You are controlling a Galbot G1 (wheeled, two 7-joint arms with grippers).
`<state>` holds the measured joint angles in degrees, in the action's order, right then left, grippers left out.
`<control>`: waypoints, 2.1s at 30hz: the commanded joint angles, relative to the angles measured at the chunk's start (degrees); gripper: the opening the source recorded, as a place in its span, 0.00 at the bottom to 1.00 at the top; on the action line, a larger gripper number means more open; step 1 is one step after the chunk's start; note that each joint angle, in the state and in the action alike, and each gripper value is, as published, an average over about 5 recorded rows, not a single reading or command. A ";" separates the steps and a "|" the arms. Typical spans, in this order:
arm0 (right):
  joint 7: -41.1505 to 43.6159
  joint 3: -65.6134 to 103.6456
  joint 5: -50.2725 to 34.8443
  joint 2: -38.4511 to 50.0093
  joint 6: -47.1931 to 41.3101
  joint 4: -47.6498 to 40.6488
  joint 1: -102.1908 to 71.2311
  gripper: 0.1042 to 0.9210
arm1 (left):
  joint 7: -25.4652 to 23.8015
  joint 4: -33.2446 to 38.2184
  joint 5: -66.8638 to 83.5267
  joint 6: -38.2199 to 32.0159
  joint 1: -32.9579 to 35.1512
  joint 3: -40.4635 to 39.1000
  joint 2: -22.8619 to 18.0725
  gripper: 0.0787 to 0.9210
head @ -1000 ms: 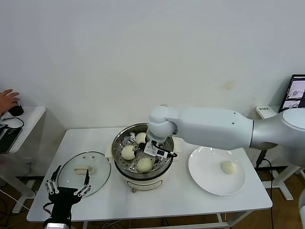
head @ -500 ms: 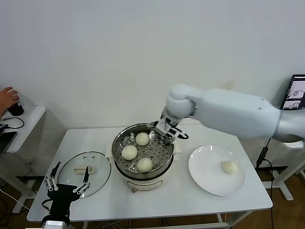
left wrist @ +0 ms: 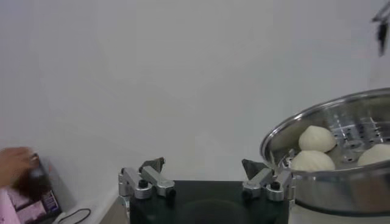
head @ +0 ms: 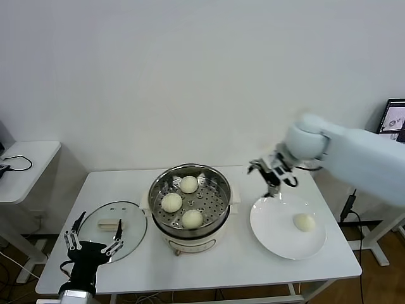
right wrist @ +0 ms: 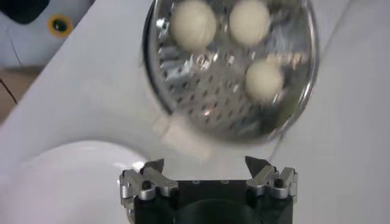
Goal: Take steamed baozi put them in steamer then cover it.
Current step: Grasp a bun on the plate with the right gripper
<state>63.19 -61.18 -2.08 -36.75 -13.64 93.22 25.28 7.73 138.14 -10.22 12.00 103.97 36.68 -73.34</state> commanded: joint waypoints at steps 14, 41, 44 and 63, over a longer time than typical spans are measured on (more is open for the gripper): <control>-1.71 27.96 14.43 16.43 -2.46 -5.35 -38.88 0.88 | -0.01 -0.90 -0.42 0.02 0.07 -1.25 -0.40 0.88; -5.88 33.34 17.33 -0.49 0.19 -24.18 -41.76 0.88 | -0.05 -0.19 -0.75 0.12 1.29 0.21 -0.54 0.88; -5.81 33.18 17.39 -1.47 0.21 -25.21 -41.21 0.88 | -0.06 -0.28 -0.77 0.12 1.26 0.29 -0.57 0.88; -2.71 31.73 18.23 -1.38 -0.54 -25.37 -39.89 0.56 | -0.05 -0.44 -0.82 0.14 1.21 0.19 -0.77 0.88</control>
<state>59.45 -29.37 16.05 -37.35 -14.16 68.75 -14.87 7.68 137.74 -11.02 12.14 105.16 36.85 -74.13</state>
